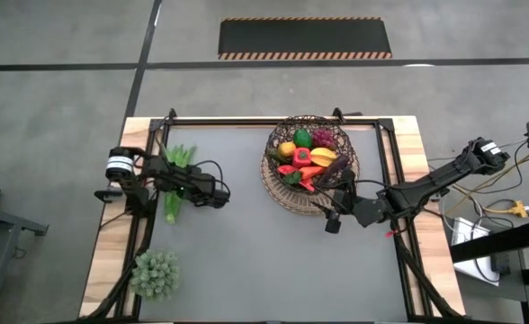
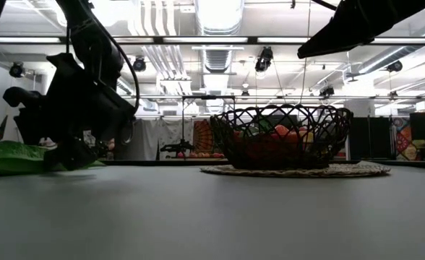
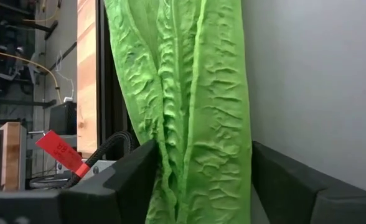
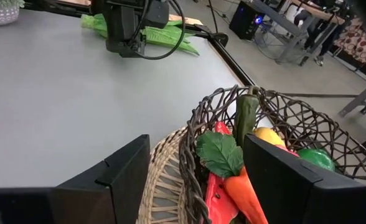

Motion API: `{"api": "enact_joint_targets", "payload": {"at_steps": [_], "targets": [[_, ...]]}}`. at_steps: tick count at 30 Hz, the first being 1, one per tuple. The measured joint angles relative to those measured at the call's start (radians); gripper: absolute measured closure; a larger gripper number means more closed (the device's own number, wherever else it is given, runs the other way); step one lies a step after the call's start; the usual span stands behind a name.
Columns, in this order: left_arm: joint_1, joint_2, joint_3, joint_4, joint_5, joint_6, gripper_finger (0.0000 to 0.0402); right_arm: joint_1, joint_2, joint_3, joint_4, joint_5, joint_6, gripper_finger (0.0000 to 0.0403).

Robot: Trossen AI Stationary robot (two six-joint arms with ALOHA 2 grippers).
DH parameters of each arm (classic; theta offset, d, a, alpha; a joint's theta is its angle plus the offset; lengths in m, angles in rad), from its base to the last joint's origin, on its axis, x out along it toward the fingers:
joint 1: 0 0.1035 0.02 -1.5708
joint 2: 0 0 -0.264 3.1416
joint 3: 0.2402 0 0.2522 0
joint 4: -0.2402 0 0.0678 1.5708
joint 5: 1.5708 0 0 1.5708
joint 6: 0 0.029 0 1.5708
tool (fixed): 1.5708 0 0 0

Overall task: Build produce basket
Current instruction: Put the green lettuce into the basket

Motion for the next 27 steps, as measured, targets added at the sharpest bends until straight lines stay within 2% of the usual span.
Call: {"api": "enact_joint_targets", "payload": {"at_steps": [7, 16, 27], "targets": [[0.0, 0.0, 0.0, 0.001, 0.001, 0.0, 0.022, 0.0, 0.0, 0.0, 0.0, 0.0, -0.002, 0.0163], [0.0, 0.0, 0.0, 0.004, 0.005, -0.001, 0.0262, 0.0, 0.0, -0.001, 0.0, 0.0, -0.001, 0.0161], [-0.003, -0.006, 0.041, -0.002, -0.026, 0.002, 0.0277, 0.0, 0.0, -0.008, 0.0, 0.001, -0.001, 0.0165]]}}
